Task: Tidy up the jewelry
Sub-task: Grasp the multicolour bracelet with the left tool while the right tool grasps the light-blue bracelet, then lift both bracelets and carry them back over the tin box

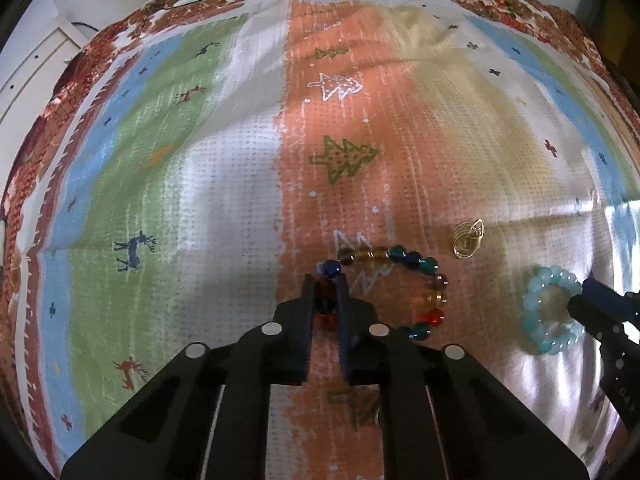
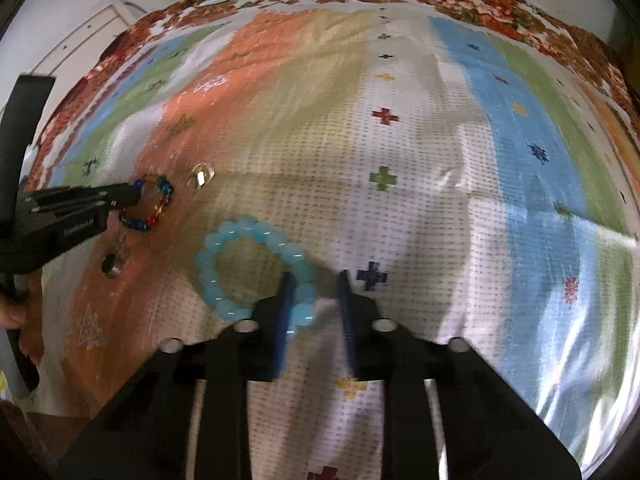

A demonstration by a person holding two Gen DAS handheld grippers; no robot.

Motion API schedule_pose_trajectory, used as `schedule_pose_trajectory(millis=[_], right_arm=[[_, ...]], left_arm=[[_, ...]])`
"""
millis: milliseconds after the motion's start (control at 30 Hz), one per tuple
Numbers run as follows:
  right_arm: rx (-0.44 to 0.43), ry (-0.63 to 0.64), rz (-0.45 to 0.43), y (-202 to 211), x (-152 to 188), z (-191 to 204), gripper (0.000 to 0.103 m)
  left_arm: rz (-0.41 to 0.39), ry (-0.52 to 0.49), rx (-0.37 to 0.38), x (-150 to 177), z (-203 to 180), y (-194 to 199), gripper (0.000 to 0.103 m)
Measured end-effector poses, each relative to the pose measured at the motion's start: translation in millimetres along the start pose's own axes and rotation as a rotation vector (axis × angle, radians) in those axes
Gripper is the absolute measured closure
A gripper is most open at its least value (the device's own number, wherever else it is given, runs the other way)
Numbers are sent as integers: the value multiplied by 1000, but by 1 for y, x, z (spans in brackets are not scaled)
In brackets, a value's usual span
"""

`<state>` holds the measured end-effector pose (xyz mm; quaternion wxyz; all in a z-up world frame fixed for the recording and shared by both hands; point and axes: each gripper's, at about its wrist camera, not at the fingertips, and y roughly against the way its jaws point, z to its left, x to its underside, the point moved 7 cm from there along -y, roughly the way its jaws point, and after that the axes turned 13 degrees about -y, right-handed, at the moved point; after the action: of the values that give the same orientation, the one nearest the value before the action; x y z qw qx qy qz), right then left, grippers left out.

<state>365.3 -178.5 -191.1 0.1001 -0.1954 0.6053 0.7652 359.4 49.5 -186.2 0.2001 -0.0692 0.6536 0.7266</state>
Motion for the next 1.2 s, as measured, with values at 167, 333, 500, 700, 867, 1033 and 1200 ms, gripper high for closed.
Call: schedule_pose_trajectory(millis=[167,333,500,700,867,1033,1200], right_arm=[[-1,21,-5,2,1,2,91],[-16,12,3,8,2,6,91],[-33,15,-19,22,1,11,91],[-55,22,-47,41,0,20,91],[-67,38,-65,55,2,26,91],[-72,41,-74,63,7,27,91],[-76,40,-92,72,9,26,91]], left_arm=[[3,5,11,1,1,3,94],[-12,15,20,0,2,13,94],[-46,12,41,-1,-4,30,94],[-72,40,61,-1,-6,44,94],[-93,45,85,1,-11,56,94],[-117,46,101,2,-14,69,94],[-141,45,103,6,-15,82,94]])
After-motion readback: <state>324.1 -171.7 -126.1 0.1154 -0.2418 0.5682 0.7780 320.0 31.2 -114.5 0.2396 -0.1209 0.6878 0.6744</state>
